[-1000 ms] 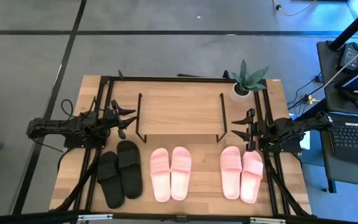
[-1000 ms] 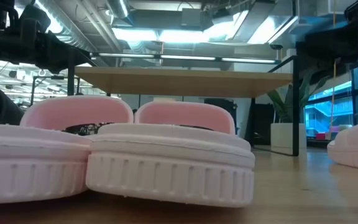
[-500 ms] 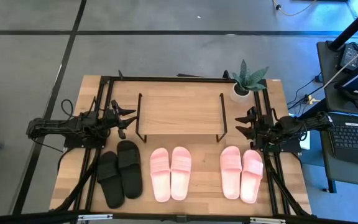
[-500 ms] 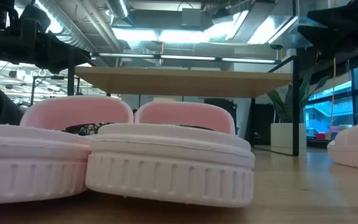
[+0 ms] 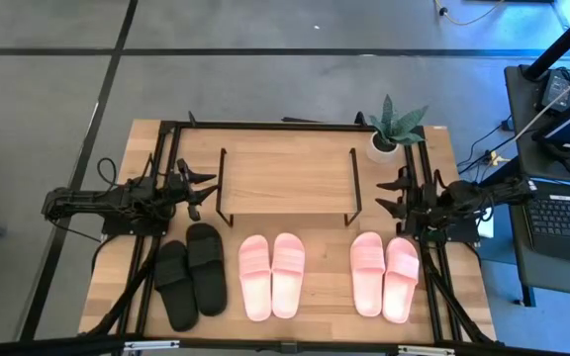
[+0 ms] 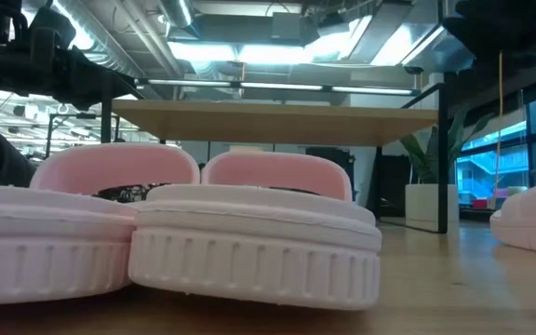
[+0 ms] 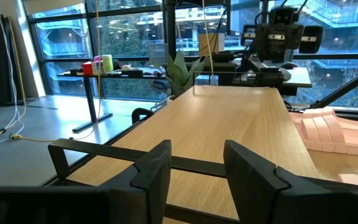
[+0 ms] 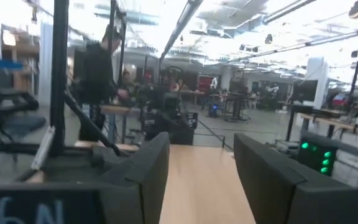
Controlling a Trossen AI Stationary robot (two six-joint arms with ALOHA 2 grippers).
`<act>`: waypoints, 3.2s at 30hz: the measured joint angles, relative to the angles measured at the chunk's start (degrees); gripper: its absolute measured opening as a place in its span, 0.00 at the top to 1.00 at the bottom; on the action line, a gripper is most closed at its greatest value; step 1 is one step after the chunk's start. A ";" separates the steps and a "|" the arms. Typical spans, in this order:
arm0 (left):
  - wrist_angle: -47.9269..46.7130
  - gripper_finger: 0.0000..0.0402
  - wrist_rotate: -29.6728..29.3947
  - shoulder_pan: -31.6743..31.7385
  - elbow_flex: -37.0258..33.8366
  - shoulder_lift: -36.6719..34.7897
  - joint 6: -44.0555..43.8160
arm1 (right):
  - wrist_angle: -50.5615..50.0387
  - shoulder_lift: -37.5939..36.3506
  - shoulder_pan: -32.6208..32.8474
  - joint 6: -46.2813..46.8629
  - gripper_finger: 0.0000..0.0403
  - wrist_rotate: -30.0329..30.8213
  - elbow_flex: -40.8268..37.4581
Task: Pick and place slides into the shelf
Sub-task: Put the pink slipper on the shelf
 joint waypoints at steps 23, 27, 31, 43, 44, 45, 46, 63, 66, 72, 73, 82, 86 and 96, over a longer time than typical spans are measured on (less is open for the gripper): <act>0.00 0.65 0.00 0.00 0.01 -0.01 -0.01 | -67.59 64.22 19.86 28.37 0.55 10.44 71.35; 0.00 0.65 -0.02 0.01 -0.01 0.00 -0.02 | -74.45 68.94 22.38 35.13 0.55 1.47 78.72; 0.02 0.65 -0.01 0.01 0.01 0.00 -0.01 | -75.60 70.60 24.14 34.75 0.55 -1.94 79.47; 0.02 0.65 -0.02 0.00 0.01 0.00 0.48 | -75.10 71.45 24.63 25.74 0.55 -1.99 78.48; 0.02 0.65 -0.02 0.01 0.01 0.00 0.43 | -74.87 71.45 24.63 25.83 0.55 -1.99 78.48; 0.02 0.65 -0.02 0.01 0.00 -0.01 0.42 | -74.56 71.45 24.63 26.49 0.55 -1.98 78.48; 0.02 0.65 -0.02 0.01 -0.01 0.00 0.44 | -74.15 71.45 24.63 27.28 0.55 -1.97 78.48; 0.02 0.65 -0.02 0.01 0.01 0.00 0.26 | -73.55 71.43 24.30 33.46 0.30 -2.01 78.48; 0.02 0.65 -0.03 0.01 0.01 0.00 0.13 | -73.95 71.56 25.14 34.37 0.27 -2.40 78.48; 0.02 0.65 -0.02 0.00 0.01 0.00 -2.95 | -82.16 71.97 27.15 41.46 0.27 -3.96 78.47; 0.02 0.65 -0.02 -0.01 0.00 0.00 -2.85 | -85.20 72.03 27.69 45.33 0.27 -3.94 78.46; 0.02 0.65 -0.02 -0.01 0.01 0.00 -2.71 | -101.35 77.76 32.98 68.57 0.28 -2.12 78.46; 0.02 0.65 -0.04 0.01 0.01 -0.02 -2.73 | -101.74 82.40 35.66 74.01 0.28 -2.09 78.46; 0.02 0.65 -0.02 0.01 0.01 -0.02 -2.71 | -107.01 94.65 41.41 85.69 0.28 -8.67 78.46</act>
